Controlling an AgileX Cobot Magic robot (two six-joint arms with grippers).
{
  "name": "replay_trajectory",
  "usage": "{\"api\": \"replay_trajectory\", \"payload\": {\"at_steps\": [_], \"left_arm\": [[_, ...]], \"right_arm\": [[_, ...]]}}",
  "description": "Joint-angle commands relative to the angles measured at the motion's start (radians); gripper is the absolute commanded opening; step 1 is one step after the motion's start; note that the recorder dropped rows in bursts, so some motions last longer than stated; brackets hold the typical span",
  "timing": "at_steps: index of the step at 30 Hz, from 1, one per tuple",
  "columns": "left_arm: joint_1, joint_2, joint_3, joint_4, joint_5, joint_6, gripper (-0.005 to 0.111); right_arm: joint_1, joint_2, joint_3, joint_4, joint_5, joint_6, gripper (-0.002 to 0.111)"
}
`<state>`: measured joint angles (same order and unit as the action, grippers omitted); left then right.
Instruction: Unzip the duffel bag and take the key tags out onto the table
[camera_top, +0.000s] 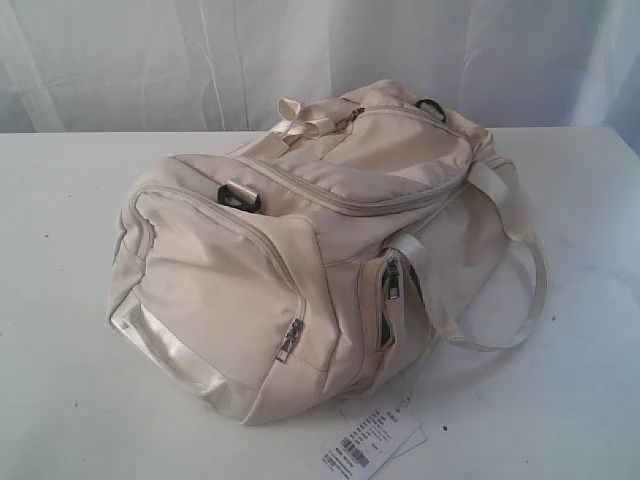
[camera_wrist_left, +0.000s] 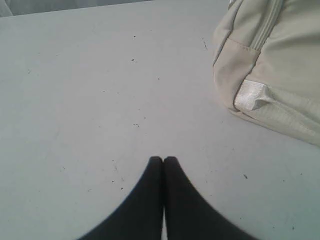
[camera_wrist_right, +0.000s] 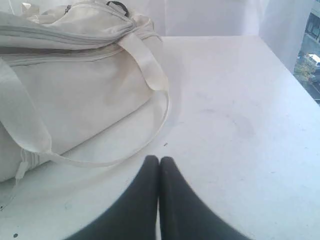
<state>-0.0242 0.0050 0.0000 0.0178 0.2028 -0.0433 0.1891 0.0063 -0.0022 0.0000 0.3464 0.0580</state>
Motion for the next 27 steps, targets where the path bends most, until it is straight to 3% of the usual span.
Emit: {"api": "replay_trajectory", "payload": {"at_steps": [1, 14, 27], "left_arm": [[0.002, -0.005, 0.000, -0.002, 0.000, -0.003, 0.000], [0.002, -0.005, 0.000, -0.002, -0.028, -0.003, 0.000], [0.002, -0.005, 0.000, -0.002, -0.630, -0.005, 0.000]], "right_arm": [[0.002, -0.006, 0.002, -0.011, -0.003, -0.009, 0.000], [0.002, -0.006, 0.002, -0.011, -0.029, -0.009, 0.000], [0.002, -0.006, 0.002, -0.011, -0.568, -0.009, 0.000]]}}
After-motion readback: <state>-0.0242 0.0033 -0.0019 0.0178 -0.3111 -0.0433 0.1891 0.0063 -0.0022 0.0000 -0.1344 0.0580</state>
